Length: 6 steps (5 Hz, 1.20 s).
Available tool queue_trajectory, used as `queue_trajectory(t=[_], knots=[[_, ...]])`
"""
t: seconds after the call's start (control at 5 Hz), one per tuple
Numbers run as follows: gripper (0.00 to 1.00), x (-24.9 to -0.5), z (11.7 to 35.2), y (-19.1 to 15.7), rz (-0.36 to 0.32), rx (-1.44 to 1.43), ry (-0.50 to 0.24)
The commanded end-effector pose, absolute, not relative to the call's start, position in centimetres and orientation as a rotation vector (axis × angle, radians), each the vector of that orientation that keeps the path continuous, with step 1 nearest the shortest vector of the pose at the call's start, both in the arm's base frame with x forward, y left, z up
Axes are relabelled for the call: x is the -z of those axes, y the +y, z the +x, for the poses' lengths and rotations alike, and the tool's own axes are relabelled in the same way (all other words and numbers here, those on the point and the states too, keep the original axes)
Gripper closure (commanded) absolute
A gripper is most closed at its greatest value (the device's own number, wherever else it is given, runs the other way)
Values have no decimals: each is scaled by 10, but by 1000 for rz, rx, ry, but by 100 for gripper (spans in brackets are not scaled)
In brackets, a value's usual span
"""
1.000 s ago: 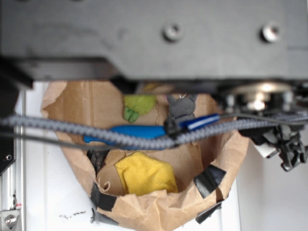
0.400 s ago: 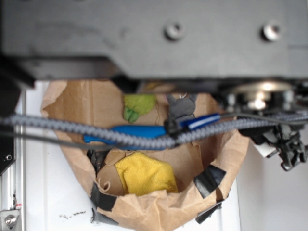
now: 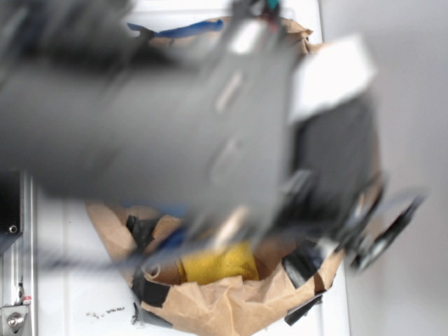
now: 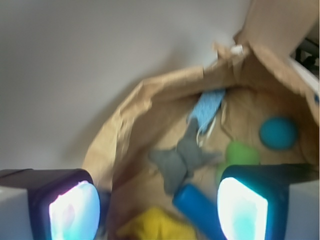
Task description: Grab the gray animal.
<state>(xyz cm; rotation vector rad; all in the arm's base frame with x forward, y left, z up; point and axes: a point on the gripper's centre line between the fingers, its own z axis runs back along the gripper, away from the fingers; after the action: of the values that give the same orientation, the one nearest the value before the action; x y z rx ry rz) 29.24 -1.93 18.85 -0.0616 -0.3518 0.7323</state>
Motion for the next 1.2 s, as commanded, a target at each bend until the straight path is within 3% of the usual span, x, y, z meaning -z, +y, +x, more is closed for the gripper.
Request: queue_trajectory(t=[0.0,0.4,0.6,1.0], knots=[[0,-193,278,-26,-103,-822,-358],[0,-152,283,3,-148,-815,-301],[0,-145,286,14,-218,-776,-260],[0,-145,286,14,-218,-776,-260]])
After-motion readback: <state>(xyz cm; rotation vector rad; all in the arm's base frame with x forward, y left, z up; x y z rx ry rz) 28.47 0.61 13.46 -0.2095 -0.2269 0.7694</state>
